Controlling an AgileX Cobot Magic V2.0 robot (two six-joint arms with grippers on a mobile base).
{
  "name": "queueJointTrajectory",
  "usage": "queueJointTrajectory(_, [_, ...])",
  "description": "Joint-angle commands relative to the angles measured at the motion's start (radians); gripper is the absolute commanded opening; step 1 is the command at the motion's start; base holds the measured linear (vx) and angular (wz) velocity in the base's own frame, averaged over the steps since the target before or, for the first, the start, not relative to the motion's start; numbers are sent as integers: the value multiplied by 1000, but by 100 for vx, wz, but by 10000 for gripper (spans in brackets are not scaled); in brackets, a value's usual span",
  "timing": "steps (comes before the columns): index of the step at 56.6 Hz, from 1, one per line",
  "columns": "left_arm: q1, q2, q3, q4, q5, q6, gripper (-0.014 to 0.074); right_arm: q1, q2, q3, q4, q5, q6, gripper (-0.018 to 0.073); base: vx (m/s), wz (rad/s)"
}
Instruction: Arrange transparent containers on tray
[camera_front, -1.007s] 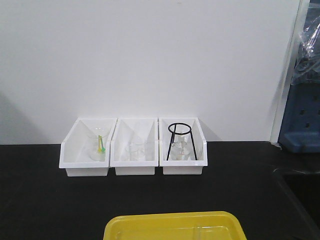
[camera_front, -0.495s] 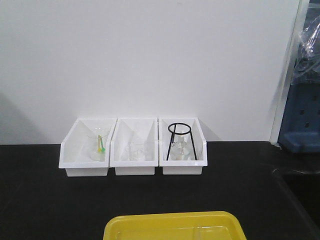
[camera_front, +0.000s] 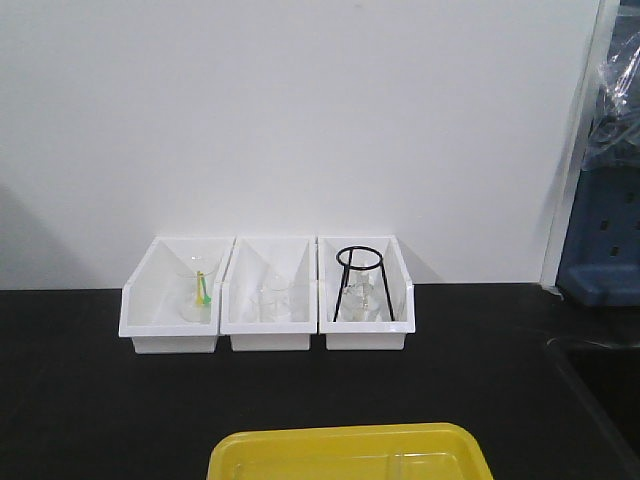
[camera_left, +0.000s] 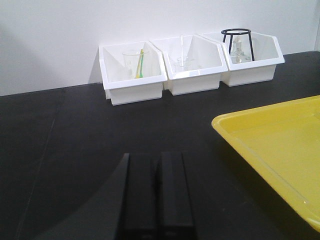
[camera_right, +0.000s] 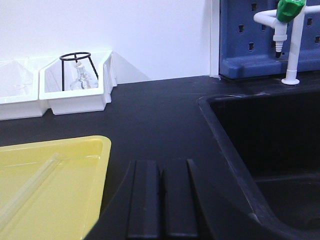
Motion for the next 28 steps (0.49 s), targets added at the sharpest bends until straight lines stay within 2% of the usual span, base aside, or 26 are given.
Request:
queueJointTrajectory(1, [-2,-23,36,-8,-81,-7,2,-5,-9,9,-2,-79,-11,-8,0,0])
queueJointTrajectory(28, [-2,-23,36,-8,-81,-7,2,-5,-9,9,-2,-79,-11,-8,0,0])
